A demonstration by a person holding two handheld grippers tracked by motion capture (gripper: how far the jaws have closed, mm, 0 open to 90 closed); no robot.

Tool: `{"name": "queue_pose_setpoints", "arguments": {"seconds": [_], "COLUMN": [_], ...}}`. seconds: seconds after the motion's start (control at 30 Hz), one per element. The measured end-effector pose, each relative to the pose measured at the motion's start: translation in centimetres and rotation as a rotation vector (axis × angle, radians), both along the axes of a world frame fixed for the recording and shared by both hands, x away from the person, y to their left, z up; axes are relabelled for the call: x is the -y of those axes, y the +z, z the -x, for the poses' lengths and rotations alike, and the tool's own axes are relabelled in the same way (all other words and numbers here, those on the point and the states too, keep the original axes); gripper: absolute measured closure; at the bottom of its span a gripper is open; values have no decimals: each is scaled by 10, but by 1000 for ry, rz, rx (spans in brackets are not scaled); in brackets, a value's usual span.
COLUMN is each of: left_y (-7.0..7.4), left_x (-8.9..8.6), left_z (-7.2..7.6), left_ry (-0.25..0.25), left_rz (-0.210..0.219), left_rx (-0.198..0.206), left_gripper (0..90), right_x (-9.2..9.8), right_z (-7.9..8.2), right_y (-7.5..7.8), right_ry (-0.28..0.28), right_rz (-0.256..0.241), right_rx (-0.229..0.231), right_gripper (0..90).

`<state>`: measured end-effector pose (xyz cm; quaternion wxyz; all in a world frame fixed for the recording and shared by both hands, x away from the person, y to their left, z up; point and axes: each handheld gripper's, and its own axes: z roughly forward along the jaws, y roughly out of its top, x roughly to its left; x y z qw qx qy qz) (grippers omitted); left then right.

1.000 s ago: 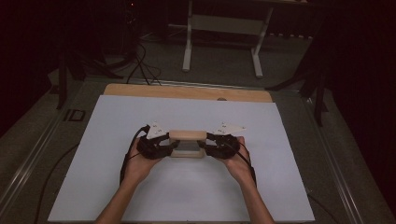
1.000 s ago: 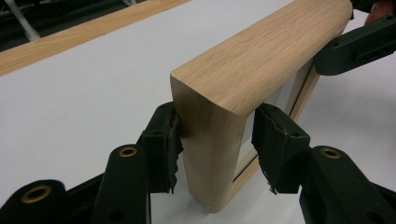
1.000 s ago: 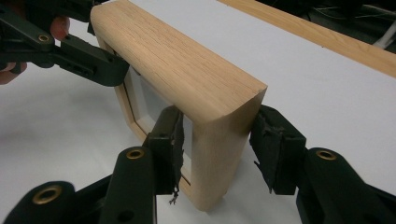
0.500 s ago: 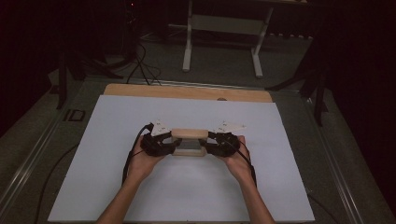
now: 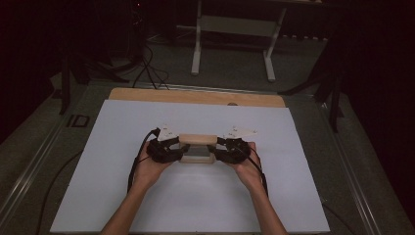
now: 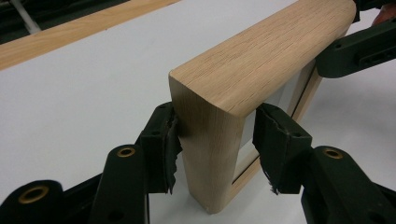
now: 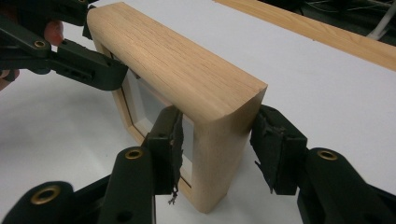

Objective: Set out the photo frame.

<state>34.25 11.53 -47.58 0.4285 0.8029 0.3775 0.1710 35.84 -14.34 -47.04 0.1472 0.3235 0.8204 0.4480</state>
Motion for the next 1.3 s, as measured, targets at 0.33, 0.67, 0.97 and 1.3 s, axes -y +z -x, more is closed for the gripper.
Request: {"name": "queue_pose_setpoints", "arguments": {"seconds": [0.33, 0.67, 0.97, 1.3], "left_y": [0, 0, -2, -3], "left_x": [1, 1, -1, 2], "left_z": [0, 0, -4, -7], "left_ry": [-4, 1, 10, 35], "left_rz": [8, 11, 45, 38], "left_rx": [-5, -17, -23, -16], "left_gripper": [508, 508, 506, 492], "right_x": [1, 1, 2, 2], "right_z": [0, -1, -4, -8], "right_y": [1, 0, -1, -3], "right_ry": [3, 6, -9, -22], "right_rz": [-2, -6, -22, -46], "right_rx": [-9, -11, -20, -34], "right_gripper": [545, 544, 548, 546]}}
